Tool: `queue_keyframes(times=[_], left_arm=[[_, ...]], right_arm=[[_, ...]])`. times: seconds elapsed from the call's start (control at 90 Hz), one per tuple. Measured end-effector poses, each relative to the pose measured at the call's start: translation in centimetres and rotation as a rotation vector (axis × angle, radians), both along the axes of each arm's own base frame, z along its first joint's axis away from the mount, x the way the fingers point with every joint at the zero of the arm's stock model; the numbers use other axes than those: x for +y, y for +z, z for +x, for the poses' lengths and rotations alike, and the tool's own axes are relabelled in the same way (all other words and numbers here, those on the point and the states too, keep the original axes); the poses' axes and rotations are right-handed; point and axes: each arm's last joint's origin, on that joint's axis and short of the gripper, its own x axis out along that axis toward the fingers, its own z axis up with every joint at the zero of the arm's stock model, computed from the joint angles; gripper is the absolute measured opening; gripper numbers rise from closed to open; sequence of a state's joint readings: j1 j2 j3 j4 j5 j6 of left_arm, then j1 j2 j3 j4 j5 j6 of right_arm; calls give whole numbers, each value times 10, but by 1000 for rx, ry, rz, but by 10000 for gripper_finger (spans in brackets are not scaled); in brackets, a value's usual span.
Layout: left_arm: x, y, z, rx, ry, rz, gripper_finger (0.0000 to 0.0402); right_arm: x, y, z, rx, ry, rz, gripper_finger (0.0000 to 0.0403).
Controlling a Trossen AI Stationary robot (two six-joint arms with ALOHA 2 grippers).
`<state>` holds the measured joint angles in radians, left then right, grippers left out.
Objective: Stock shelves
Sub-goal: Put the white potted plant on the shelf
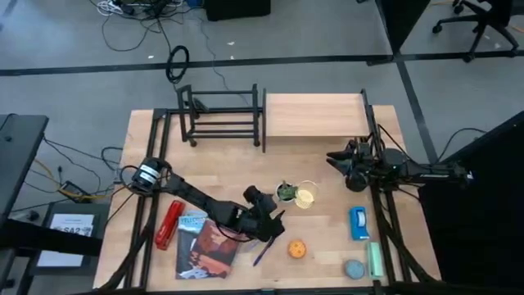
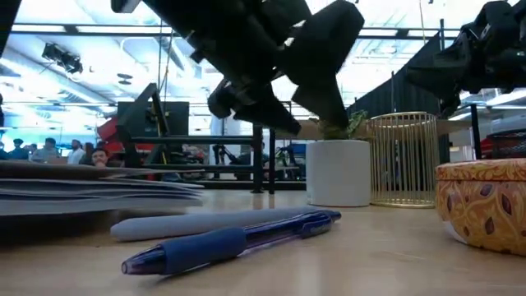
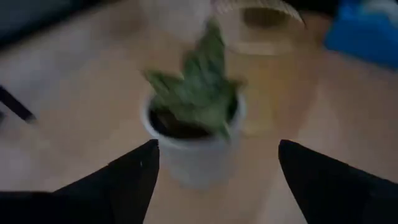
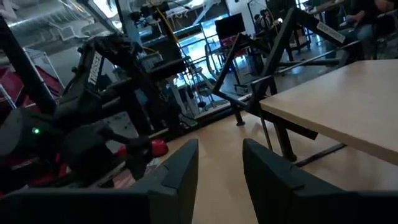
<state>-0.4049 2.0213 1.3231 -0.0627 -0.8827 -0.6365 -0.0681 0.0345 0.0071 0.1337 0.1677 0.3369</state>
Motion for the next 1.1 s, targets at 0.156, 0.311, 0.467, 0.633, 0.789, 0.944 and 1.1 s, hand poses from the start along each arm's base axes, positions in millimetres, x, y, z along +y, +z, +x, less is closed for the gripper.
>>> queue_keyframes(times=[0.156,0.311,0.467,0.633,0.789,0.944,1.1], left_arm=[[1,-5,4,46,-45,98,306],[-5,-1,6,109,-186,204,298],[-1,-1,11,159,-349,162,254],[5,0,16,194,-426,178,180],[12,3,19,255,-476,240,144],[15,19,23,324,-488,294,146],[24,25,26,382,-487,289,158]], right_arm=[[0,0,0,0,1,-6,98],[0,1,0,-6,1,-6,98],[0,1,0,-10,1,-6,98],[0,1,0,-10,2,-7,98],[0,1,0,-10,1,-7,98],[0,1,0,-10,1,-7,98],[0,1,0,-9,1,-8,98]])
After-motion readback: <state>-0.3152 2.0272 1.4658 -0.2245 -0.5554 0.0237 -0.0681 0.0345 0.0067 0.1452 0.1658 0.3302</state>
